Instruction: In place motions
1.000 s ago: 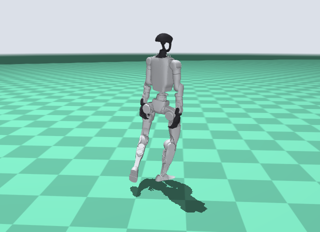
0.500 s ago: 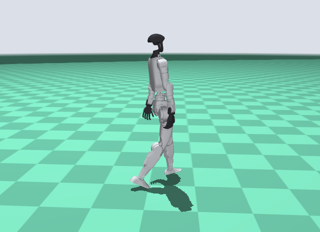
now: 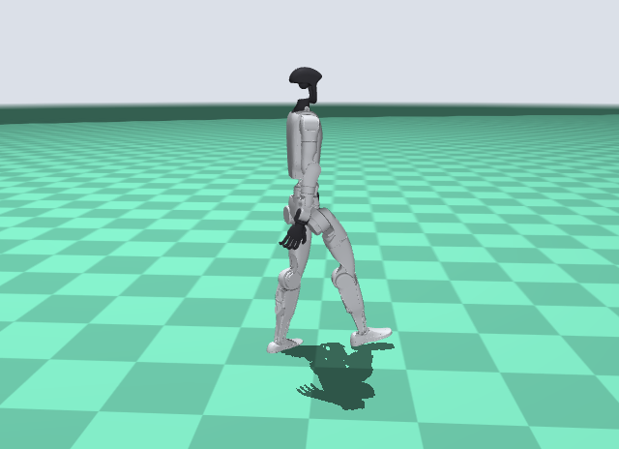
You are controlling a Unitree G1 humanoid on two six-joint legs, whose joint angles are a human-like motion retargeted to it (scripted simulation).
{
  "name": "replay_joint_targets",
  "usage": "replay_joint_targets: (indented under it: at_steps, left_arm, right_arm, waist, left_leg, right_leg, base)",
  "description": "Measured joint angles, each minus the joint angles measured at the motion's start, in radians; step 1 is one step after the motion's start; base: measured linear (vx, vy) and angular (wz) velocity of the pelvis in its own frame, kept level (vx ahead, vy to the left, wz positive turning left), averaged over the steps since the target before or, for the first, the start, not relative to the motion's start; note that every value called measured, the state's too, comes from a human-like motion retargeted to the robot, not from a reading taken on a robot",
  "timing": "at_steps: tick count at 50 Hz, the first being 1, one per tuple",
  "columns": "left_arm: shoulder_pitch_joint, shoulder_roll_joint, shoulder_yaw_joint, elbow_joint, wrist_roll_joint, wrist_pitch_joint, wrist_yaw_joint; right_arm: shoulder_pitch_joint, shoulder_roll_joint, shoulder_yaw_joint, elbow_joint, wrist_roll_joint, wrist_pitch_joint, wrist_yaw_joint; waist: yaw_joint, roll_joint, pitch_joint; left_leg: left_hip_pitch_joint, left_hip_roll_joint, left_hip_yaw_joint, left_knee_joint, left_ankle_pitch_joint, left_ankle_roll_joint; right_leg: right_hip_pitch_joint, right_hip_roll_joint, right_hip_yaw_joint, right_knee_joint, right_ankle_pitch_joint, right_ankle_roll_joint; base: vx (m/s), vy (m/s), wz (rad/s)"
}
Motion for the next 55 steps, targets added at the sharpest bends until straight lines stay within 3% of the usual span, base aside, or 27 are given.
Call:
replay_joint_targets:
  at_steps: [4, 7, 11, 15, 19, 21, 27, 31, 35, 40, 42, 43, 45, 48, 50, 52, 55]
  left_arm:
    - [0.040, -0.026, 0.011, 0.058, 0.000, 0.007, -0.003]
    - [0.099, -0.032, 0.030, 0.098, 0.008, 0.025, 0.008]
    - [0.244, -0.062, 0.105, 0.098, 0.014, 0.046, 0.029]
    - [0.315, -0.065, 0.139, 0.098, -0.037, 0.040, 0.021]
    - [0.309, -0.060, 0.149, 0.093, -0.030, 0.052, 0.044]
    - [0.305, -0.064, 0.151, 0.070, -0.034, 0.038, 0.042]
    - [0.308, -0.077, 0.160, -0.032, -0.032, 0.005, 0.024]
    - [0.310, -0.085, 0.172, -0.033, -0.035, 0.002, 0.036]
    - [0.326, -0.082, 0.199, -0.001, -0.034, 0.005, 0.031]
    - [0.339, -0.055, 0.240, 0.042, 0.010, 0.029, 0.036]
    - [0.356, -0.048, 0.250, 0.054, 0.015, 0.034, 0.036]
    - [0.358, -0.042, 0.253, 0.066, 0.014, 0.038, 0.032]
    - [0.360, -0.033, 0.272, 0.088, 0.000, 0.051, 0.028]
    - [0.338, -0.019, 0.291, 0.097, -0.036, 0.064, 0.013]
    - [0.319, -0.019, 0.296, 0.096, -0.058, 0.069, 0.004]
    - [0.298, -0.010, 0.299, 0.086, -0.074, 0.066, -0.004]
    - [0.255, 0.021, 0.272, 0.070, -0.075, 0.067, -0.018]
  right_arm:
    - [-0.006, -0.011, -0.027, 0.002, 0.005, 0.008, -0.012]
    - [-0.010, -0.016, -0.055, -0.015, 0.009, 0.010, -0.032]
    - [-0.031, -0.013, -0.094, -0.036, 0.057, 0.030, -0.058]
    - [-0.055, -0.003, -0.102, -0.116, 0.159, -0.009, -0.061]
    - [-0.094, -0.032, -0.074, -0.134, 0.218, -0.029, -0.043]
    - [-0.123, -0.047, -0.066, -0.123, 0.186, -0.014, -0.042]
    - [-0.192, -0.090, 0.007, -0.125, 0.039, 0.018, -0.056]
    - [-0.212, -0.097, 0.014, -0.152, -0.043, 0.028, -0.056]
    - [-0.212, -0.070, 0.022, -0.162, -0.029, 0.018, -0.049]
    - [-0.177, -0.028, 0.032, -0.124, 0.040, -0.007, -0.001]
    - [-0.146, -0.020, 0.025, -0.101, 0.026, -0.001, 0.019]
    - [-0.128, -0.015, 0.015, -0.093, 0.012, 0.007, 0.023]
    - [-0.090, -0.006, 0.018, -0.082, -0.005, 0.009, 0.022]
    - [-0.073, -0.008, 0.037, -0.059, -0.003, -0.002, 0.027]
    - [-0.071, -0.016, 0.028, -0.061, -0.029, 0.013, 0.020]
    - [-0.074, -0.022, 0.023, -0.091, -0.043, 0.016, 0.005]
    - [-0.078, -0.021, 0.019, -0.154, -0.016, -0.005, -0.008]
  waist:
    - [-0.014, 0.032, -0.024]
    - [-0.025, 0.053, -0.062]
    - [-0.014, 0.068, -0.129]
    - [-0.029, -0.012, -0.063]
    - [0.029, -0.049, -0.031]
    - [0.074, -0.054, -0.021]
    - [0.202, -0.024, 0.007]
    - [0.254, 0.026, 0.026]
    - [0.258, 0.031, 0.032]
    - [0.301, 0.023, 0.019]
    - [0.325, 0.015, -0.003]
    - [0.331, 0.016, -0.020]
    - [0.310, 0.006, -0.040]
    - [0.299, 0.028, -0.012]
    - [0.257, 0.062, -0.013]
    - [0.223, 0.059, -0.002]
    - [0.173, 0.058, 0.018]
  left_leg:
    - [0.053, 0.005, -0.011, 0.016, -0.055, 0.018]
    - [0.091, 0.008, 0.007, 0.028, -0.050, 0.028]
    - [0.084, 0.039, 0.082, 0.135, 0.134, 0.022]
    - [0.005, 0.118, 0.193, 0.527, 0.371, 0.111]
    - [-0.167, 0.213, 0.272, 0.834, 0.217, 0.169]
    - [-0.271, 0.213, 0.276, 0.853, 0.177, 0.151]
    - [-0.506, 0.127, 0.225, 0.445, 0.190, -0.001]
    - [-0.578, 0.135, 0.202, 0.086, 0.243, -0.096]
    - [-0.639, 0.151, 0.183, -0.044, 0.237, -0.183]
    - [-0.609, 0.193, 0.108, 0.088, 0.258, -0.098]
    - [-0.586, 0.229, 0.167, 0.121, 0.375, -0.090]
    - [-0.616, 0.211, 0.041, 0.154, 0.383, -0.089]
    - [-0.600, 0.202, 0.037, 0.206, 0.315, -0.059]
    - [-0.517, 0.225, 0.030, 0.219, 0.225, -0.049]
    - [-0.462, 0.240, 0.056, 0.213, 0.165, -0.039]
    - [-0.414, 0.200, 0.058, 0.206, 0.123, -0.021]
    - [-0.341, 0.183, 0.089, 0.159, 0.100, -0.008]
  right_leg:
    - [0.018, -0.060, -0.121, 0.030, -0.002, -0.031]
    - [0.029, -0.089, -0.173, 0.084, 0.066, -0.072]
    - [0.029, -0.074, -0.102, 0.162, 0.059, -0.077]
    - [0.162, -0.135, -0.050, 0.162, -0.017, -0.043]
    - [0.252, -0.145, -0.044, 0.133, -0.064, -0.040]
    - [0.282, -0.133, -0.035, 0.103, -0.071, -0.041]
    - [0.356, -0.046, 0.016, 0.029, -0.100, -0.045]
    - [0.432, 0.032, 0.053, 0.009, -0.149, -0.046]
    - [0.505, 0.052, 0.097, 0.013, -0.210, -0.041]
    - [0.554, 0.058, 0.165, 0.081, -0.262, -0.055]
    - [0.574, 0.046, 0.188, 0.107, -0.225, -0.059]
    - [0.575, 0.042, 0.191, 0.124, -0.194, -0.059]
    - [0.574, 0.021, 0.169, 0.179, -0.096, -0.071]
    - [0.530, -0.019, 0.092, 0.373, 0.105, -0.138]
    - [0.466, -0.084, -0.007, 0.567, 0.136, -0.192]
    - [0.378, -0.165, -0.022, 0.774, -0.014, -0.192]
    - [0.268, -0.155, -0.027, 0.891, -0.116, -0.192]
  base:
    - [0.63, -0.29, 0.21]
    - [0.71, -0.38, -0.14]
    - [0.79, -0.44, -0.56]
    - [0.59, -0.38, -0.15]
    - [0.53, -0.28, -0.04]
    - [0.44, -0.25, -0.37]
    - [0.48, -0.21, -0.70]
    - [0.66, -0.12, -0.74]
    - [0.74, -0.08, -0.66]
    - [0.86, 0.00, -0.88]
    - [1.09, 0.11, -0.84]
    - [0.88, 0.06, -0.42]
    - [0.73, -0.01, -0.17]
    - [0.77, 0.04, -0.15]
    - [0.67, 0.15, 0.28]
    - [0.79, 0.16, -0.08]
    - [0.45, -0.05, -0.10]
